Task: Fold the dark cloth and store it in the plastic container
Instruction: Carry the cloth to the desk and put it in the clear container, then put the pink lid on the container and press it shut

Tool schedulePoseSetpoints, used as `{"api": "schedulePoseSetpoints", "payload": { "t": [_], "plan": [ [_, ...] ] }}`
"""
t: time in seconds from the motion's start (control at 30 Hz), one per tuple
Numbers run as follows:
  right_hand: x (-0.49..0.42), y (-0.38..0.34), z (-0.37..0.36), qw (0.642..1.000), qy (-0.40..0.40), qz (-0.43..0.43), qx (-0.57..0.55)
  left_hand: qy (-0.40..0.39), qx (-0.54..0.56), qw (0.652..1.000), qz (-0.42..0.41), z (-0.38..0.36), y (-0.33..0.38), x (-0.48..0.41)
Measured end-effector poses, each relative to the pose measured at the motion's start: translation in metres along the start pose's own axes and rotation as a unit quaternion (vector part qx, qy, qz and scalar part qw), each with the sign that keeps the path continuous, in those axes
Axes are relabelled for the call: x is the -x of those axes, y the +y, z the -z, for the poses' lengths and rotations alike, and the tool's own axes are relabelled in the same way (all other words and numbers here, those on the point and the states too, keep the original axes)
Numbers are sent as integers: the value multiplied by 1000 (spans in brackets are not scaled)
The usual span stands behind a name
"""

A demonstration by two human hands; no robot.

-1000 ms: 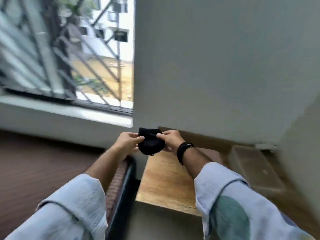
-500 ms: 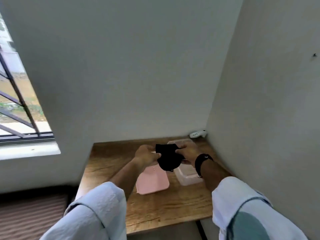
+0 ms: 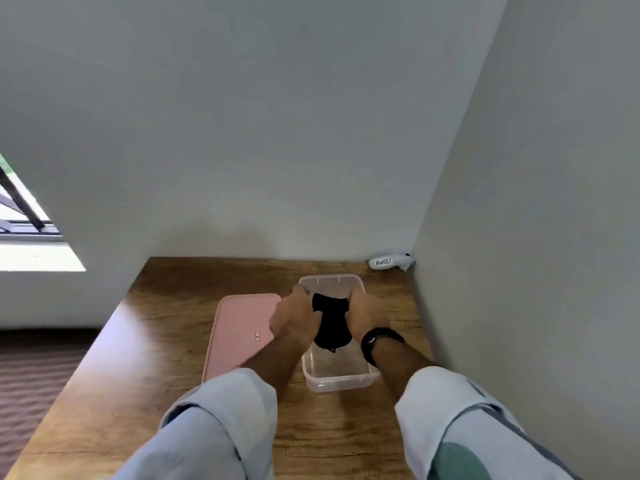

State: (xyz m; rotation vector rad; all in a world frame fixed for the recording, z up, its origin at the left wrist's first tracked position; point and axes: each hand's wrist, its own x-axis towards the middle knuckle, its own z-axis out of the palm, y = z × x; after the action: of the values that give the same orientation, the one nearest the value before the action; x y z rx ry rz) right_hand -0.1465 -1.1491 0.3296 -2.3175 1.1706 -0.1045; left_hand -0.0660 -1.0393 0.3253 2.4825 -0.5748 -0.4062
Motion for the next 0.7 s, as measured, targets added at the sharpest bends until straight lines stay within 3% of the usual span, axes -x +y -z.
{"api": "schedulePoseSetpoints", "payload": {
  "t": [0.13,0.27,0.4,0.5,0.6,0.7],
  "plan": [
    [-7,11,-17,998,23,-44,-39,20,-125,992,-18,-17,5,-9],
    [-18,14,-20,997,-24,31,59,16,-191,981,-38,-29,4,-18],
    [-21,13,-21,986,-67,77,133,33,-201,976,-76,-33,3,-19],
    [-16,7,-19,975,-65,101,185,100,-137,979,-113,-20,-5,-17],
    [-8,-10,-15,977,3,171,127,165,-35,985,-41,1,-35,-14],
    [6,-45,-24,970,13,242,-27,135,-16,984,116,16,-88,-9]
  ]
}}
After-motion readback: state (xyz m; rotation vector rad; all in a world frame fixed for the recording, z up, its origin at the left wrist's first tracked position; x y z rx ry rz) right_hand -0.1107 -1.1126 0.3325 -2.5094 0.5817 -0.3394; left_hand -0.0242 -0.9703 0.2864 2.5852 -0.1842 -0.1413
